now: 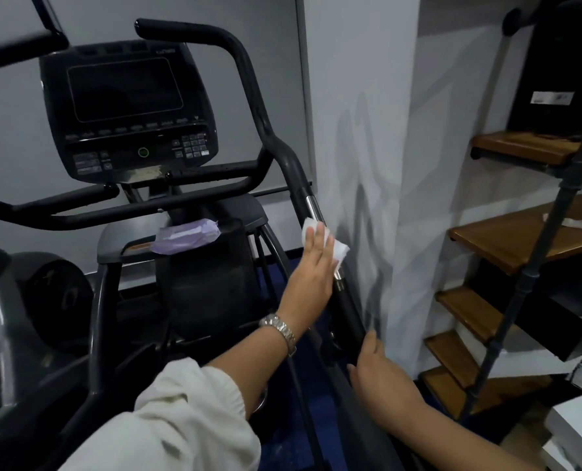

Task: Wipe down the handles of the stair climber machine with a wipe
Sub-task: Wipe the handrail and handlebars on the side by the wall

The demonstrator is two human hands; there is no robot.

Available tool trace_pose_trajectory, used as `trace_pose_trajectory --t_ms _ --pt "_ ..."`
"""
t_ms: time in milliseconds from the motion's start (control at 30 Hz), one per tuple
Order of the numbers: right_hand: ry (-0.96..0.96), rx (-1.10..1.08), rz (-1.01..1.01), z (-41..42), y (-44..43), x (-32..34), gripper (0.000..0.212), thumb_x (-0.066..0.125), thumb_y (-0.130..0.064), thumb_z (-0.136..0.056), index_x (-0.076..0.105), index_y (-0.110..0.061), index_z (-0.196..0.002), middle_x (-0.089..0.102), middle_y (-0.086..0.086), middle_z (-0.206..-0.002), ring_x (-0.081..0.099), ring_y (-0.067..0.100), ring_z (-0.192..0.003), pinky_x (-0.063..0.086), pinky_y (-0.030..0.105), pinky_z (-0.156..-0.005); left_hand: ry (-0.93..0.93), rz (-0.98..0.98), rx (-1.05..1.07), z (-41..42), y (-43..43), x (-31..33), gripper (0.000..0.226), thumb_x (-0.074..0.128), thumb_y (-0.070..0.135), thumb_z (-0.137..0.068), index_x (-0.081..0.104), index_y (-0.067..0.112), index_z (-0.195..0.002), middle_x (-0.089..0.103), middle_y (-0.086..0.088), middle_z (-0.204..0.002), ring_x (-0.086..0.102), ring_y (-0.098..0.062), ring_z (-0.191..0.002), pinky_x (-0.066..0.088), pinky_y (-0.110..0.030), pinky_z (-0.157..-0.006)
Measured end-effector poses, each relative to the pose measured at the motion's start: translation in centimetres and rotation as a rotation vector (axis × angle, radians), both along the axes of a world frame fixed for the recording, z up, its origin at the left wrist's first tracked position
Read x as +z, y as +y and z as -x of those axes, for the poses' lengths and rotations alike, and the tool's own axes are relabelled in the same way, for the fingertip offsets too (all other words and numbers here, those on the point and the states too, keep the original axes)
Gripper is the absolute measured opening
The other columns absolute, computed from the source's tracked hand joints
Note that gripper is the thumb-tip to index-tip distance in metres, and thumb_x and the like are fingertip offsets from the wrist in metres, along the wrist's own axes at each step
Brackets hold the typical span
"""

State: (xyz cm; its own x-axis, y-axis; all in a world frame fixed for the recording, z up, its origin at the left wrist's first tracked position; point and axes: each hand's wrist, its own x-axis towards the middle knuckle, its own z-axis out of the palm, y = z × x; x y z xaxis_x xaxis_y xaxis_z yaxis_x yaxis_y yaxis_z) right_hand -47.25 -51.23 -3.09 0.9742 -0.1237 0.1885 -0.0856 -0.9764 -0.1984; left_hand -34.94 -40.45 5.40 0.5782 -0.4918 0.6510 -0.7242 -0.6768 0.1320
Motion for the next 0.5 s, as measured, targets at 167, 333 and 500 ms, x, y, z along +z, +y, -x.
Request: trace_pose_trajectory --t_ms 167,333,500 --pt "-0.182 0.075 -0.167 -4.2 0.8 3.6 0.075 0.041 -0.044 -0.098 0.01 0.002 -0.149 0.043 0.012 -0.137 0.062 0.018 -0.099 0.049 0.024 -0.073 0.021 0.07 0.066 -6.3 0.2 6.2 0.047 0.037 0.014 -0.101 0.029 -0.004 -0.143 0.014 -0.019 -0.156 0.006 -0.03 -0.146 0.03 -0.041 -0.114" --pt "-0.306 0.01 -0.215 -7.5 1.9 5.8 0.072 0.039 -0.049 -0.096 0.016 -0.003 -0.147 0.041 0.011 -0.14 0.055 0.021 -0.115 0.051 0.031 -0.087 -0.123 -0.074 -0.052 -7.2 2.7 6.0 0.05 0.03 0.02 -0.1 0.03 -0.004 -0.143 0.019 -0.016 -0.156 0.012 -0.028 -0.146 0.024 -0.031 -0.11" --pt "-0.39 0.022 -0.252 -8.1 1.9 4.6 0.071 0.03 -0.057 -0.092 0.029 -0.007 -0.142 0.056 0.007 -0.125 0.063 0.015 -0.097 0.054 0.024 -0.072 -0.248 -0.242 -0.206 -7.7 4.1 5.4 0.043 0.043 0.014 -0.099 0.043 -0.007 -0.136 0.038 -0.019 -0.147 0.025 -0.029 -0.142 0.02 -0.032 -0.115"
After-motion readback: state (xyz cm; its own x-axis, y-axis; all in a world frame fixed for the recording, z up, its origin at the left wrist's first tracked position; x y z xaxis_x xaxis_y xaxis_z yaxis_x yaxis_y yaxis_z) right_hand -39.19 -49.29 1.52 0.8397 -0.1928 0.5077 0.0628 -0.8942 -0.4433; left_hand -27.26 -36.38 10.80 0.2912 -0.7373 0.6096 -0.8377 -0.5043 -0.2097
